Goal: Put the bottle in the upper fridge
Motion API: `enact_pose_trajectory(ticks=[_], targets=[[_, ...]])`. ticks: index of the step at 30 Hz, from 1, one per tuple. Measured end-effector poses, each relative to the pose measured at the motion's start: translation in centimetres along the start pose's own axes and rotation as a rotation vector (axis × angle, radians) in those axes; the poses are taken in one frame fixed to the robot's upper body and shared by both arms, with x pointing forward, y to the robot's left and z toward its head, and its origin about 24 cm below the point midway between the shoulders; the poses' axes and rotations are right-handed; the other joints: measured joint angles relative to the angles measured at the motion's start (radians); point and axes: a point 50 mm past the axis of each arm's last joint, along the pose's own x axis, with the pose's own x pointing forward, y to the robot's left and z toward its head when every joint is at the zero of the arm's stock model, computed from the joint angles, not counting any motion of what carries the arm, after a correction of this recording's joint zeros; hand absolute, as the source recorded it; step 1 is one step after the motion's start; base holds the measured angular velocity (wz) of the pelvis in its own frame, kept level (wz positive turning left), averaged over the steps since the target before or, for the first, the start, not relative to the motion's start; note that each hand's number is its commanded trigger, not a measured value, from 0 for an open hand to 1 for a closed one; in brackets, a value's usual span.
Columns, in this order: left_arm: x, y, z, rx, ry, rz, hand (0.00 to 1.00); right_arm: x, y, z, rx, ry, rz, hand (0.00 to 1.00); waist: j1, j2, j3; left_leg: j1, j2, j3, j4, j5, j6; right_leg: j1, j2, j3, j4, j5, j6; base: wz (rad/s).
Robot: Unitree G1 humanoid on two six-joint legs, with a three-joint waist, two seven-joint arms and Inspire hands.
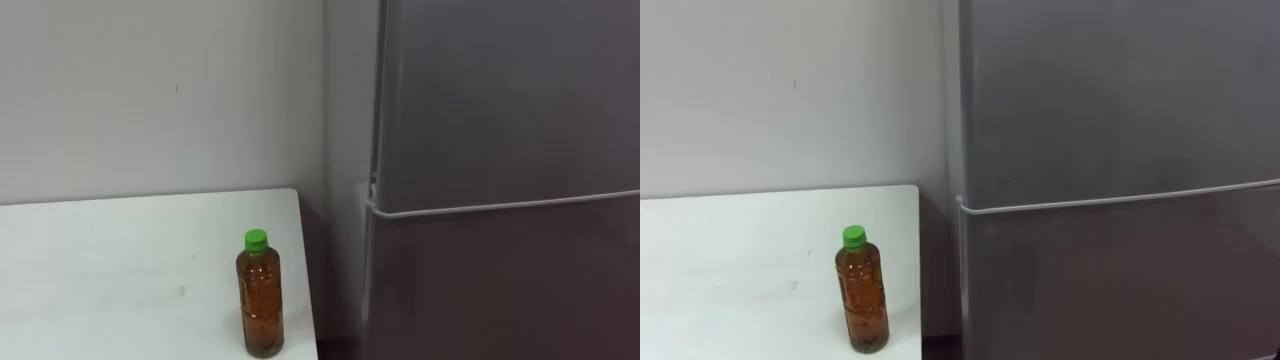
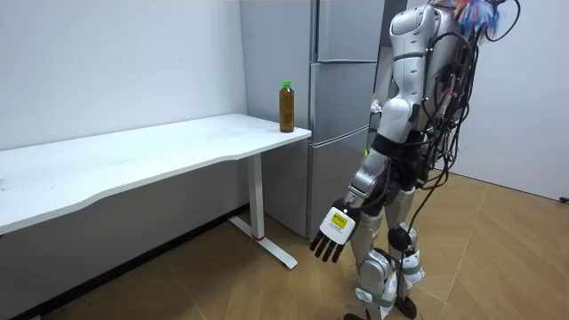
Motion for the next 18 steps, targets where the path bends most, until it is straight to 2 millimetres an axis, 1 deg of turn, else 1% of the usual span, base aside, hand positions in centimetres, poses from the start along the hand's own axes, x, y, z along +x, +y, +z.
enact_pose_trajectory(ticks=[6,10,18], targets=[[0.07,-0.06,0.37,0.047,-0.012,0.003,0.00,0.01,0.02,0.14,-0.023,-0.003,0.002,0.00,0.000,-0.002,-0.0002,-0.003,0.000,0.001,0.000,-0.001,0.000,-0.006,0.000,0.000,0.002,0.000,0.000,0.00],[0.08,-0.07,0.42,0.044,-0.013,0.003,0.00,0.08,0.05,0.57,-0.048,-0.006,0.001,0.00,0.000,-0.002,-0.0002,-0.005,0.000,0.001,0.000,-0.001,0.000,-0.007,0.000,0.001,0.001,0.000,0.001,0.00],[0.03,0.04,0.15,0.034,-0.006,0.008,0.00,0.10,0.03,0.61,-0.056,-0.003,-0.002,0.00,0.000,-0.002,-0.0001,-0.002,-0.001,0.001,0.001,-0.001,0.000,-0.006,-0.001,0.000,0.001,0.000,0.001,0.00]])
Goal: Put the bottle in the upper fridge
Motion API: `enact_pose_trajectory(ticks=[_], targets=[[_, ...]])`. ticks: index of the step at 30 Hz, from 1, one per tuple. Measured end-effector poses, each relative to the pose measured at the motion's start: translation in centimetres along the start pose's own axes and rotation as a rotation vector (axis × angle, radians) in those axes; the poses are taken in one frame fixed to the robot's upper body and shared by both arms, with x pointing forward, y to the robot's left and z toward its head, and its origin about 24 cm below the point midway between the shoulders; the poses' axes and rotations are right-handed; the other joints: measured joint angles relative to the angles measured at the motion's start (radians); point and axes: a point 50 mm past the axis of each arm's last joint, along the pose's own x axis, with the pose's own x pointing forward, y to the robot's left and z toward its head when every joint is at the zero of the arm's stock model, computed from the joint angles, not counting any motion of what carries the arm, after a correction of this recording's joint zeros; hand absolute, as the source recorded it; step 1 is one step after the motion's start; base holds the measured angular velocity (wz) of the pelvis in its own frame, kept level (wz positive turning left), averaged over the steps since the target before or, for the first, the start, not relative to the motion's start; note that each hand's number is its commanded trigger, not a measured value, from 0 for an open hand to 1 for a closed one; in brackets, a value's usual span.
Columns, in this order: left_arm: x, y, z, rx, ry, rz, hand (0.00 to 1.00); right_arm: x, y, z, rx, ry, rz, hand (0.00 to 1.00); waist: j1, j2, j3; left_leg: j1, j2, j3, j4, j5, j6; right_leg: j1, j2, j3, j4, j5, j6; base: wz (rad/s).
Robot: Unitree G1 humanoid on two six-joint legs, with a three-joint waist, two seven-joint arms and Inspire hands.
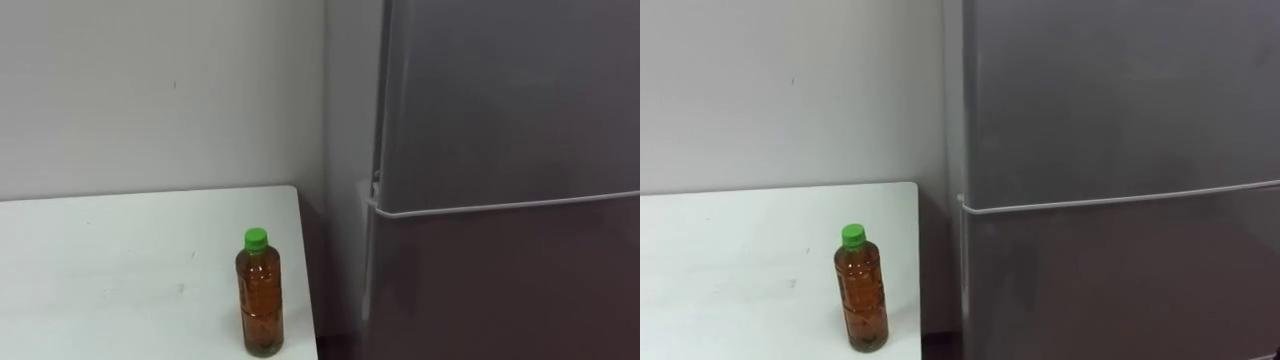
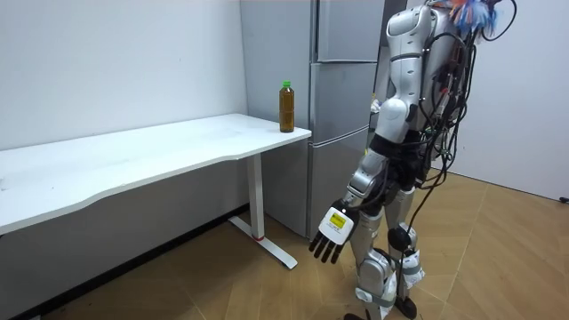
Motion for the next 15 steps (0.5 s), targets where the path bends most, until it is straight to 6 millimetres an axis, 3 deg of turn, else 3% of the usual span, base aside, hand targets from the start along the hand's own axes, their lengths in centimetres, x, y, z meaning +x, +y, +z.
enact_pose_trajectory(ticks=[8,15], targets=[[0.0,0.5,-0.3,-0.041,0.012,0.038,0.00,0.0,-0.1,0.0,-0.013,0.001,0.009,0.00,0.000,-0.001,0.0002,0.003,0.001,-0.003,-0.002,0.000,0.000,0.003,0.001,0.005,0.000,0.000,0.000,0.00],[-0.1,1.5,-0.5,-0.220,0.030,0.124,0.00,-0.1,-0.2,0.0,-0.004,-0.003,0.005,0.00,0.008,0.004,-0.0004,0.003,0.002,-0.001,0.000,-0.001,-0.001,0.001,0.001,-0.002,0.000,0.000,0.000,0.00]])
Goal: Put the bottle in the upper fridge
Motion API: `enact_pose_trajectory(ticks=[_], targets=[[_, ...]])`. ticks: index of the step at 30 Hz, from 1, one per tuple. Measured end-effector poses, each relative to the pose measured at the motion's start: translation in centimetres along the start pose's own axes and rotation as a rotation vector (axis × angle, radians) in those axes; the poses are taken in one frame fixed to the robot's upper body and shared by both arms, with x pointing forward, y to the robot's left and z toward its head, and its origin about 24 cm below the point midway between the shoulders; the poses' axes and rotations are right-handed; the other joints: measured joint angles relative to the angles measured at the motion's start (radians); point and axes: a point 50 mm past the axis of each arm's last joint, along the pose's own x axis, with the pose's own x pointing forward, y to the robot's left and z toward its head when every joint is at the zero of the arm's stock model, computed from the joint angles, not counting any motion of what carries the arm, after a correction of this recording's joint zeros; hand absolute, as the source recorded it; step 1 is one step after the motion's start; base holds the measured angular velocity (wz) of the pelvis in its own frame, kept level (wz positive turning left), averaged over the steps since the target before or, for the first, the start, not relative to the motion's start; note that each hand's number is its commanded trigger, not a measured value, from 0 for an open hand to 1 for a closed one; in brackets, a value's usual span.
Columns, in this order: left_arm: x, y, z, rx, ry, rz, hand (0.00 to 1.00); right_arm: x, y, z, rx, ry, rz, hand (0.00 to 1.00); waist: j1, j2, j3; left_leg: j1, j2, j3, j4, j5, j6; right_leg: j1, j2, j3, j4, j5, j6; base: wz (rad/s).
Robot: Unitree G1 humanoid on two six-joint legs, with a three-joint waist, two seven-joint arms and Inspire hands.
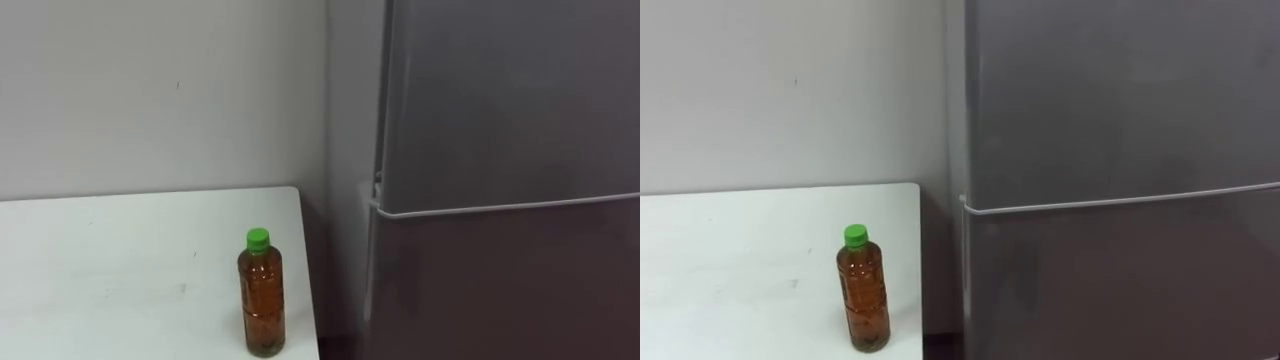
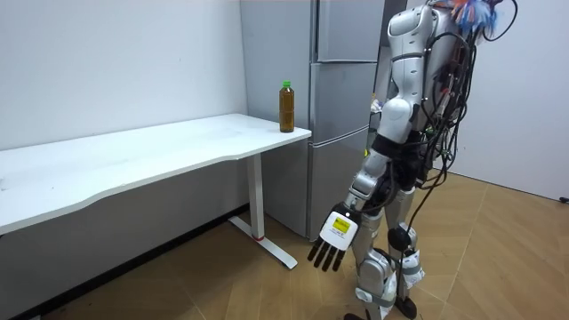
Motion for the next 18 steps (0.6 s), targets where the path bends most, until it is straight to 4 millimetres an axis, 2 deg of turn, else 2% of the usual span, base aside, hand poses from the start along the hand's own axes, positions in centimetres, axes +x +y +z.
enact_pose_trajectory(ticks=[5,10,15,18], targets=[[0.1,0.3,0.9,-0.094,-0.023,0.043,0.00,0.0,-0.2,0.1,-0.005,-0.001,-0.005,0.00,0.002,0.005,0.0002,0.005,0.000,-0.001,0.001,0.000,0.000,0.004,0.000,0.000,0.009,0.000,0.000,0.00],[0.2,0.1,2.6,-0.196,-0.073,0.047,0.00,-0.1,-0.5,0.1,0.014,-0.006,-0.012,0.00,0.000,0.019,0.0016,0.021,0.000,0.002,0.001,-0.002,0.001,0.016,-0.001,0.006,0.015,-0.001,0.000,-0.03],[-0.6,0.1,6.1,-0.318,-0.244,0.056,0.00,-0.2,-0.9,0.5,0.015,-0.040,-0.030,0.00,-0.002,0.041,0.0019,0.017,-0.001,-0.003,0.003,-0.003,0.002,0.016,-0.003,0.008,0.018,-0.005,0.002,0.00],[-1.1,0.1,7.9,-0.377,-0.324,0.056,0.00,-0.3,-1.0,0.7,0.002,-0.059,-0.029,0.00,-0.004,0.043,0.0017,0.017,-0.001,-0.004,0.006,-0.002,0.002,0.014,-0.002,0.006,0.018,-0.006,0.001,0.00]])
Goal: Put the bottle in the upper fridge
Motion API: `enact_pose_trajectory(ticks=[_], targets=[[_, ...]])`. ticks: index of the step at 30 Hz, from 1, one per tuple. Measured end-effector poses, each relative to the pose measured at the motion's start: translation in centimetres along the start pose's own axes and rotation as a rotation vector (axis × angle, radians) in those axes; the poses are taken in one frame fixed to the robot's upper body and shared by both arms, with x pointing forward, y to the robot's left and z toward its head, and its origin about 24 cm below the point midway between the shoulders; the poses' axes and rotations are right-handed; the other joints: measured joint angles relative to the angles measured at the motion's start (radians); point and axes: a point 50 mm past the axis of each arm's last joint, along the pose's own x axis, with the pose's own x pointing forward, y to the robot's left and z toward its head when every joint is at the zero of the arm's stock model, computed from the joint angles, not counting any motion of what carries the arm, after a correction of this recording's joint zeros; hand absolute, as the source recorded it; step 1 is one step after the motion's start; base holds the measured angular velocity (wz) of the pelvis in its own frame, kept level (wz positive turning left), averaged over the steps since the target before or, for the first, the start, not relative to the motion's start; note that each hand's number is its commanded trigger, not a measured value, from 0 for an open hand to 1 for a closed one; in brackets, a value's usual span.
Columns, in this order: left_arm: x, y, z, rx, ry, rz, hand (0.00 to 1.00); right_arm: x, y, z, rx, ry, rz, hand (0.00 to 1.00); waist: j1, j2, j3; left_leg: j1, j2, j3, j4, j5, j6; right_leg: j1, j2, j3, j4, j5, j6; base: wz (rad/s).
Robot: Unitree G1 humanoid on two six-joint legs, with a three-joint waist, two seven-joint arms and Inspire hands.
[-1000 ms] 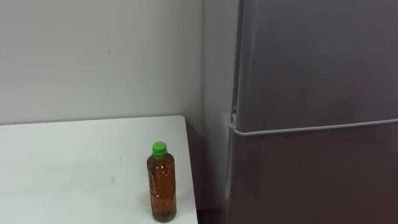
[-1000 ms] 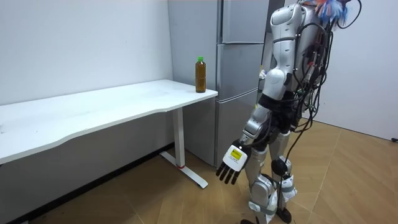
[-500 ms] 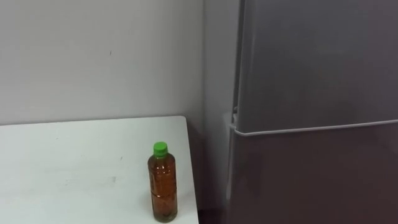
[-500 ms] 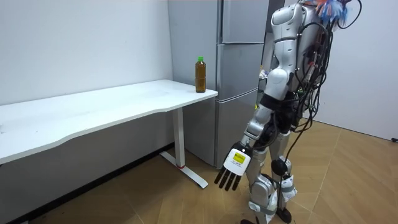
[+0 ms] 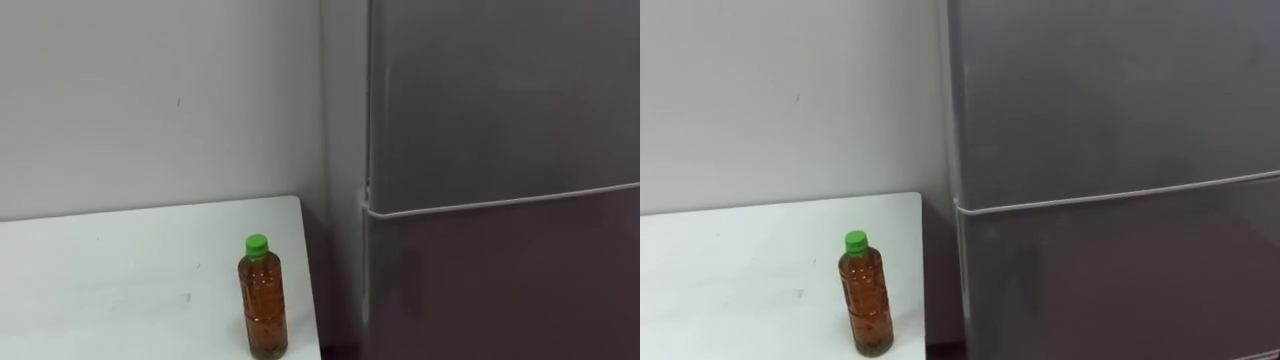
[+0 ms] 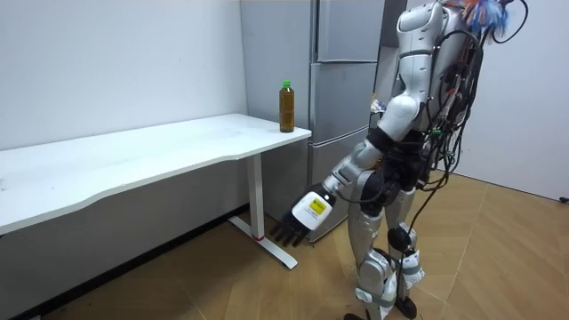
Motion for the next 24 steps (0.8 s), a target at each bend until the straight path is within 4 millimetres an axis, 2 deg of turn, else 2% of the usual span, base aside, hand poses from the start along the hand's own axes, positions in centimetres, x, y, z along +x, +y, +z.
enact_pose_trajectory(ticks=[4,6,8,16,19,24], targets=[[-0.2,-0.7,2.4,-0.106,-0.080,0.003,0.00,-0.2,-0.4,-0.3,0.010,0.003,-0.012,0.00,0.003,-0.004,-0.0016,0.001,-0.001,0.001,-0.005,0.000,0.000,0.000,0.000,0.001,-0.001,-0.001,0.001,0.00],[-0.4,-0.9,4.3,-0.173,-0.151,0.024,0.00,-0.3,-0.8,-0.5,0.025,0.000,-0.028,0.00,0.017,-0.006,-0.0029,0.004,-0.001,0.005,-0.006,0.000,0.000,-0.004,0.000,0.005,0.001,-0.001,0.001,-0.08],[-0.6,-0.9,5.4,-0.224,-0.196,0.037,0.00,-0.5,-1.1,-0.8,0.029,0.003,-0.036,0.00,0.027,-0.006,-0.0031,0.003,-0.001,0.008,-0.007,0.000,0.000,-0.007,0.000,0.011,0.000,-0.001,0.001,-0.09],[-1.6,-1.5,8.3,-0.405,-0.271,0.043,0.00,-0.6,-0.9,-0.6,0.023,-0.021,-0.023,0.00,0.028,-0.006,-0.0027,0.002,-0.001,0.007,-0.007,-0.002,-0.001,-0.008,0.001,0.010,-0.001,-0.001,0.001,-0.01],[-2.2,-1.8,9.7,-0.439,-0.332,0.024,0.00,-0.6,-0.9,-0.5,-0.004,-0.023,-0.021,0.00,0.029,-0.006,-0.0025,0.002,0.000,0.004,-0.007,-0.002,-0.001,-0.009,0.001,0.009,-0.002,-0.001,0.001,0.00],[-4.2,-2.2,13.3,-0.497,-0.489,-0.023,0.00,-0.5,-0.7,-0.2,-0.044,-0.036,-0.029,0.00,0.033,-0.005,-0.0030,0.003,0.000,0.000,-0.004,-0.001,-0.001,-0.007,0.001,0.008,0.001,0.000,0.000,0.00]])
